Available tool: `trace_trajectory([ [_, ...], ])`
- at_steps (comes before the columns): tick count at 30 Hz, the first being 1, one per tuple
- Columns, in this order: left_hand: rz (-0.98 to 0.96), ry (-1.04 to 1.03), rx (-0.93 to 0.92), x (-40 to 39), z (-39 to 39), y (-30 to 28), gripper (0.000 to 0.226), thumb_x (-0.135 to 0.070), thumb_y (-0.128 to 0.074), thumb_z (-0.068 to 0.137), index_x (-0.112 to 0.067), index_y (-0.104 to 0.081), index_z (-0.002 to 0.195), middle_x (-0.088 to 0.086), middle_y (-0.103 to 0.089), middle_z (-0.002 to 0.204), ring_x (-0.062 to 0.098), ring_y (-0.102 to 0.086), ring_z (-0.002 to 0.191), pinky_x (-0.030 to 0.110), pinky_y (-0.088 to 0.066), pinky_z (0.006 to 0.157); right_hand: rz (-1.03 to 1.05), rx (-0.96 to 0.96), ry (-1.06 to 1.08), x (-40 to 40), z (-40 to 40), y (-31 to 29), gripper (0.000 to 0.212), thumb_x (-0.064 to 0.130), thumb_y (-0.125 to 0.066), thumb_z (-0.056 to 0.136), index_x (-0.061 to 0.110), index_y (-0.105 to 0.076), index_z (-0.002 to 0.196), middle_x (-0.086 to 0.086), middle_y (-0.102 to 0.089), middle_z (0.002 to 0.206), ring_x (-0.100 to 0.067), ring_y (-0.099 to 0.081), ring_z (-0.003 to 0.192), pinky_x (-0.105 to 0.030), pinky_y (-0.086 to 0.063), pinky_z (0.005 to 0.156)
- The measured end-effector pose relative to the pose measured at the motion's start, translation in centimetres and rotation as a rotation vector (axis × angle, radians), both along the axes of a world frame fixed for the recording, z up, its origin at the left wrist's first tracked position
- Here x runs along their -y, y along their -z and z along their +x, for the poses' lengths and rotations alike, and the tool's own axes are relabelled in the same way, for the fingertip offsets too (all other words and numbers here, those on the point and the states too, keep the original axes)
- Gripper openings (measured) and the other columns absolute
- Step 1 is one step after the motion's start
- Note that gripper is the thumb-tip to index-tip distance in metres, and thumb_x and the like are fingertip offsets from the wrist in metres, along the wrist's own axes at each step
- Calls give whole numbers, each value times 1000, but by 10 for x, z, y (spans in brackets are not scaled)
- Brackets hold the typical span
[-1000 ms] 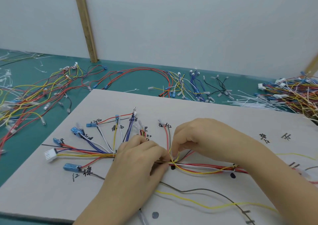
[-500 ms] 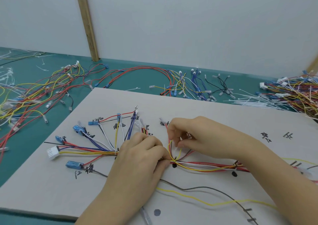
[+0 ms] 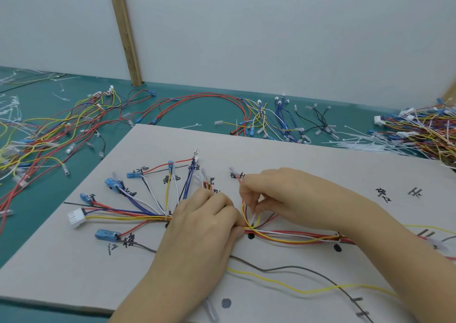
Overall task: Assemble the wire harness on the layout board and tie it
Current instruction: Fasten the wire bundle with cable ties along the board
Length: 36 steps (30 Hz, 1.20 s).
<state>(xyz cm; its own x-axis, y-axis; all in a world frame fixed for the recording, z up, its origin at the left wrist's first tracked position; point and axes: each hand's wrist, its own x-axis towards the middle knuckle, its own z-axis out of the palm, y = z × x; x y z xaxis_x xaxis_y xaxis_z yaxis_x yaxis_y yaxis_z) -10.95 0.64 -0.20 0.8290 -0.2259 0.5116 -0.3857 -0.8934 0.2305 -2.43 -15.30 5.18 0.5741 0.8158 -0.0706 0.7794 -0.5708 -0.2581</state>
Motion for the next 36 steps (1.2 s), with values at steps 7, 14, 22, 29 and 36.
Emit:
trace_trajectory([
  [7,-33,4,18,0,2,3,27,-35,-42,78,-22,-64,68,-9,-61,75,14,-42,79,34,-50,61,40,-73,-56,-2,-2,0,33,5,-53,86,36,-42,85,25,-50,74,4,-49,75,-10,-36,70],
  [14,-13,-28,64,1,0,1,24,-35,-43,77,-23,-61,68,-10,-61,76,14,-43,81,30,-40,67,123,-225,-39,6,1,-3,39,-5,-47,84,34,-47,90,23,-59,85,-2,-54,78,-11,-42,72],
  [22,201,0,221,4,-4,-3,21,-17,-47,70,-24,-65,62,-7,-60,70,17,-41,78,30,-32,65,443,-532,71,12,10,0,37,-5,-67,78,31,-55,81,13,-63,82,-13,-69,77,-22,-54,66],
  [29,583,266,280,3,3,-31,27,-11,-43,71,-23,-54,50,-9,-51,56,14,-54,60,21,-39,51,498,-693,94,11,16,6,21,-6,-58,85,14,-61,82,3,-68,71,-7,-65,68,-21,-55,69],
  [36,751,489,311,-4,14,-42,29,-14,-45,78,-26,-55,53,-11,-51,59,11,-52,66,21,-38,54,457,-508,143,10,18,9,16,5,-64,84,17,-61,74,6,-56,62,-2,-46,53,-12,-39,53],
])
